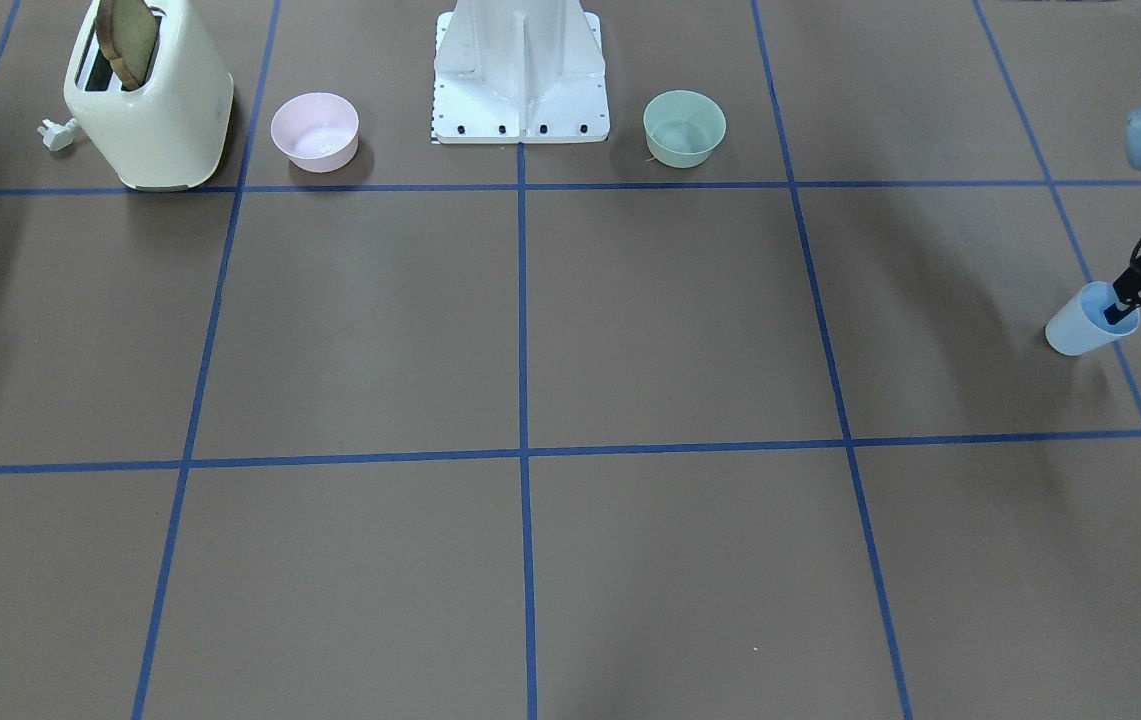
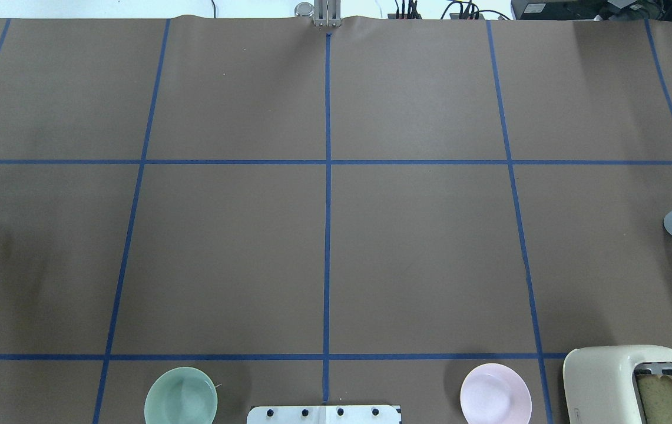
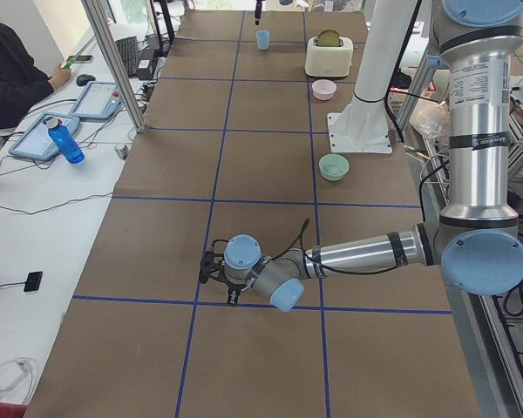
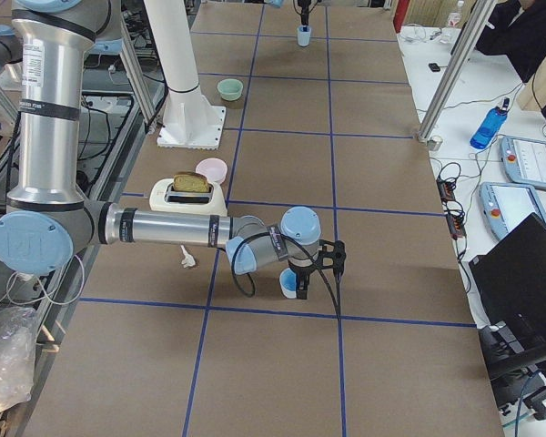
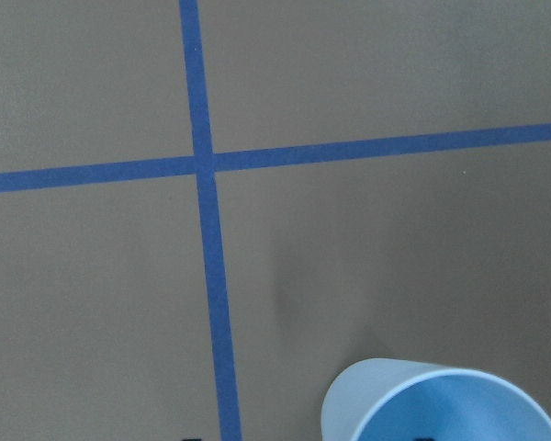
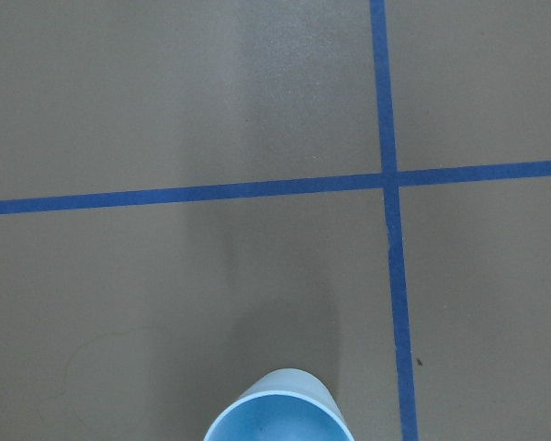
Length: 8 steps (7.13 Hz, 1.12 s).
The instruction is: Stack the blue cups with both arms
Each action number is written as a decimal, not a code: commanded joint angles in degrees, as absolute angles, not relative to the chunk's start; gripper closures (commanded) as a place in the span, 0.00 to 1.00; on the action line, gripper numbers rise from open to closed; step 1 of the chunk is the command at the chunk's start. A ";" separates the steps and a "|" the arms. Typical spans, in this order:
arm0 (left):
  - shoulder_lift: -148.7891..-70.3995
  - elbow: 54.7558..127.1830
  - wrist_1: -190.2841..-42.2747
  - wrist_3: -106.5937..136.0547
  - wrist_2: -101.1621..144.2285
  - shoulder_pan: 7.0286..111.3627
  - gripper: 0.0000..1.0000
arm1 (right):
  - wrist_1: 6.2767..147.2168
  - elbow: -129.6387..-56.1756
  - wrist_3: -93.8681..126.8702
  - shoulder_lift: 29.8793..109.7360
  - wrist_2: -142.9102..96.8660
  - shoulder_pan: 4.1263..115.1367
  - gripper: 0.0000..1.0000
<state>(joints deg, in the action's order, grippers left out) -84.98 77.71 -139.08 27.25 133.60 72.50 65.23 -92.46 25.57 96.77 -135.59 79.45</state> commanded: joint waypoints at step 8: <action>-89.28 98.12 -115.46 33.10 137.46 71.89 1.00 | 65.13 -89.57 24.79 96.94 -135.09 78.93 0.00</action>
